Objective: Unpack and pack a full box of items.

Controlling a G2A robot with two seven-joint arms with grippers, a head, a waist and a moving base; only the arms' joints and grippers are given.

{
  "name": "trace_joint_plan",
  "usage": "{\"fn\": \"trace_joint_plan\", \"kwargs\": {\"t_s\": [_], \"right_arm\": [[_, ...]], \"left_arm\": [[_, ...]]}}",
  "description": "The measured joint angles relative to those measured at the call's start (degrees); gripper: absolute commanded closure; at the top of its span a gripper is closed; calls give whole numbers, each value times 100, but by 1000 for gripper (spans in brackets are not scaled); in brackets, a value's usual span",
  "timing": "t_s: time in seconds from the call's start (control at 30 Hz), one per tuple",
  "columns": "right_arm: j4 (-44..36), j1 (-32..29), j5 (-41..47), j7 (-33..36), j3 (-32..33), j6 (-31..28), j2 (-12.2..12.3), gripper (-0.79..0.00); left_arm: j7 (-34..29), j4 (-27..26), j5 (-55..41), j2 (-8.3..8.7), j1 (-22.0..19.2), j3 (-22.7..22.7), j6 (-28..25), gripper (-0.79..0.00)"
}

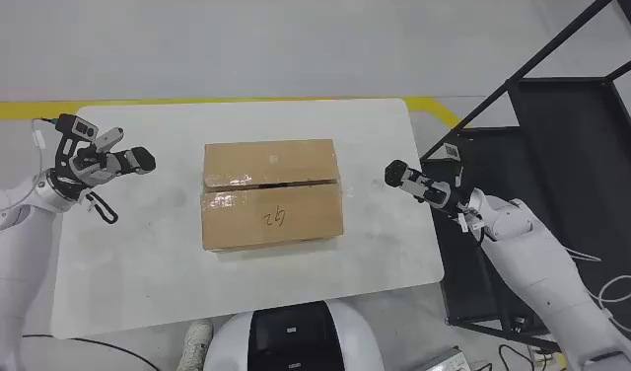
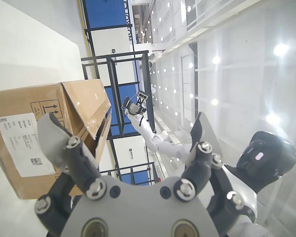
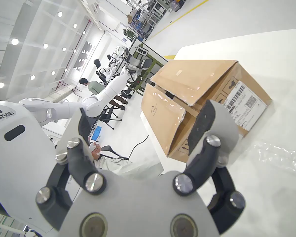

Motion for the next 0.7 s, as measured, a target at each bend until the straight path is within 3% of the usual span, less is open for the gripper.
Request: {"fn": "trace_joint_plan", "kwargs": {"t_s": [0.27, 0.7], "right_arm": [[-41, -1, -45, -20, -22, 72, -6, -785], [301, 887, -638, 389, -985, 1348, -288, -785]], "left_arm": [[63, -72, 87, 3, 36, 11, 35, -785], [-802, -328, 815, 91, 154, 64, 228, -785]]}}
